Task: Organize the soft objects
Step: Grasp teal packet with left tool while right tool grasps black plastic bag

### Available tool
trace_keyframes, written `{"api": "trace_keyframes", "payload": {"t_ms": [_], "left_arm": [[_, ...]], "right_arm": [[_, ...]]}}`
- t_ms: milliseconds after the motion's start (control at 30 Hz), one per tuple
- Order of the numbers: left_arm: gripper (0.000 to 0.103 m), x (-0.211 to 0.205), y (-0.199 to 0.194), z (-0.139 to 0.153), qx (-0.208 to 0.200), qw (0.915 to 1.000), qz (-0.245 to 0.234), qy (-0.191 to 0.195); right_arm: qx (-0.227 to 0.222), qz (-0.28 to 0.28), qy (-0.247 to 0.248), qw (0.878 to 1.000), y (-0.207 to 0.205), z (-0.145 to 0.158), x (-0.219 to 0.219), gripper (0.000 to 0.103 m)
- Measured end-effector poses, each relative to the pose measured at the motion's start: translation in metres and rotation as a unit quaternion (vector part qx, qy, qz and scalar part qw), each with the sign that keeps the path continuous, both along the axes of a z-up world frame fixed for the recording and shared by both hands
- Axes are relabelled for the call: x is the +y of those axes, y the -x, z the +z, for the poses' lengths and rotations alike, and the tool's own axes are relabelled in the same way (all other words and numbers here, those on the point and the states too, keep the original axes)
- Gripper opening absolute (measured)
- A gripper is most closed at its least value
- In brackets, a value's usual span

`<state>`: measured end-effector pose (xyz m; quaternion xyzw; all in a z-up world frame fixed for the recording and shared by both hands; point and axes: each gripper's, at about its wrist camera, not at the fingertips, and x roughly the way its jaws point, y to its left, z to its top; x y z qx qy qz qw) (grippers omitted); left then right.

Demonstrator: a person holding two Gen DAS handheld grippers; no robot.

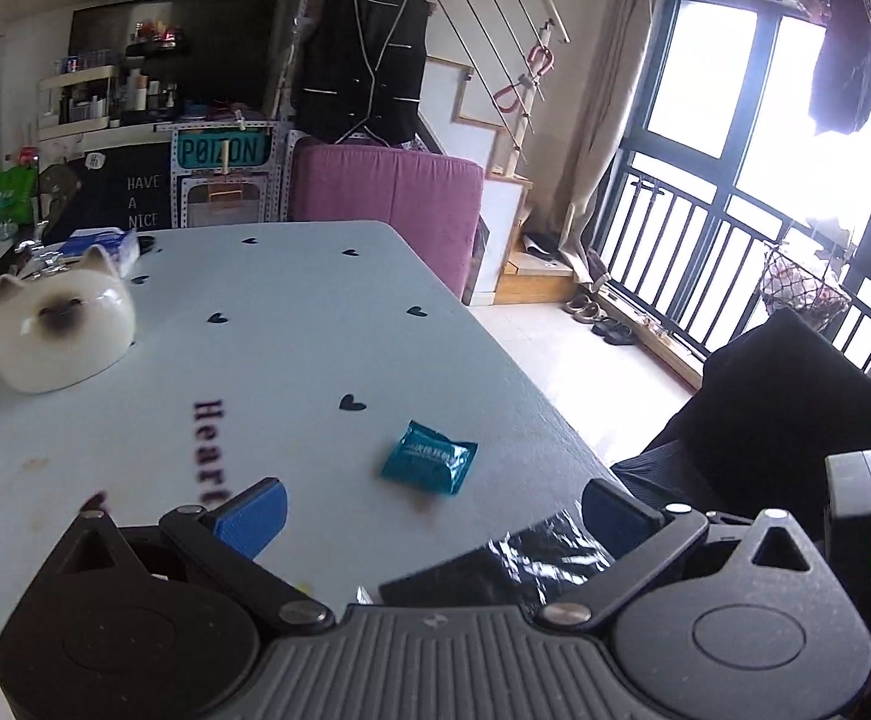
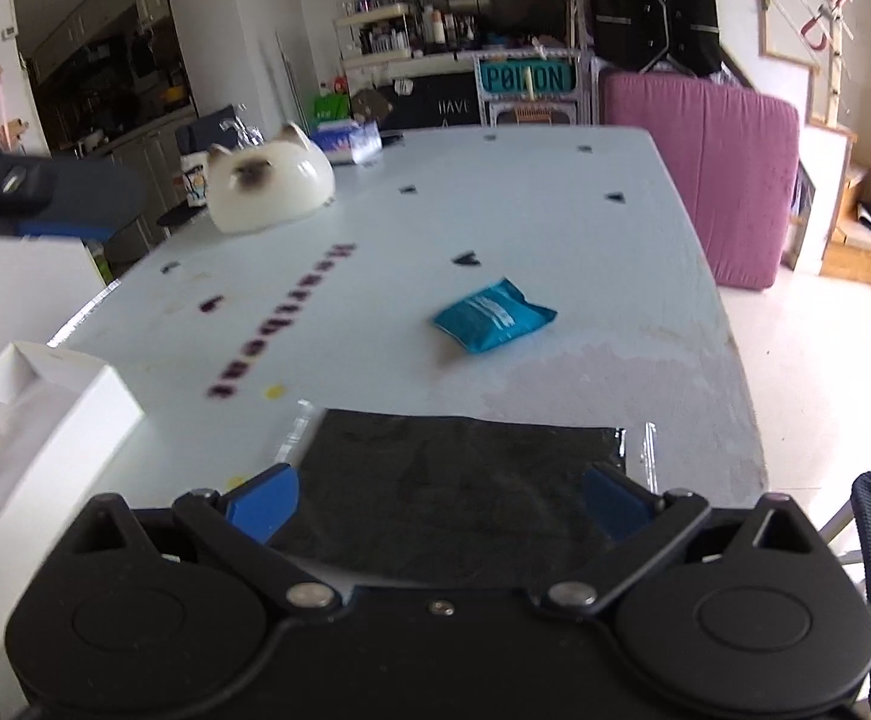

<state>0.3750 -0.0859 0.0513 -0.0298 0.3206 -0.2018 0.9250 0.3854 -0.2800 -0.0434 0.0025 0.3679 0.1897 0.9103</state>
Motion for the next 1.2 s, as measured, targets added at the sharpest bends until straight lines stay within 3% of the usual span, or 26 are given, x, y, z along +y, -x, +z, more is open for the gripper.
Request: {"api": "trace_keyframes", "payload": {"t_ms": [200,367,567,700,900,1100,1200], "left_arm": [[0.103,-0.026,-0.053,-0.035,0.007,0.9998,0.004,-0.016],[0.103,-0.048,-0.087,-0.066,0.021,0.9978,-0.027,-0.057],[0.102,-0.073,-0.111,-0.101,0.021,0.9892,-0.066,-0.129],[0.100,-0.084,-0.125,-0.110,0.008,0.9855,-0.091,-0.143],[0.093,-0.099,-0.144,-0.125,0.010,0.9799,-0.100,-0.172],[0.086,-0.091,-0.154,-0.130,0.033,0.9906,-0.066,-0.114],[0.068,-0.092,-0.151,-0.128,0.031,0.9905,-0.066,-0.116]], "right_arm": [[0.052,-0.007,0.008,0.999,-0.028,-0.030,-0.011,0.103],[0.065,0.015,-0.009,0.998,-0.007,-0.030,-0.018,0.103],[0.101,0.109,-0.003,0.989,0.036,-0.024,-0.002,0.099],[0.075,0.108,-0.015,0.991,0.037,-0.008,-0.007,0.096],[0.027,0.085,-0.041,0.995,0.000,0.000,-0.017,0.096],[0.036,0.082,-0.055,0.994,-0.045,-0.021,-0.010,0.096],[0.044,0.080,-0.050,0.994,-0.052,-0.030,-0.009,0.098]]}}
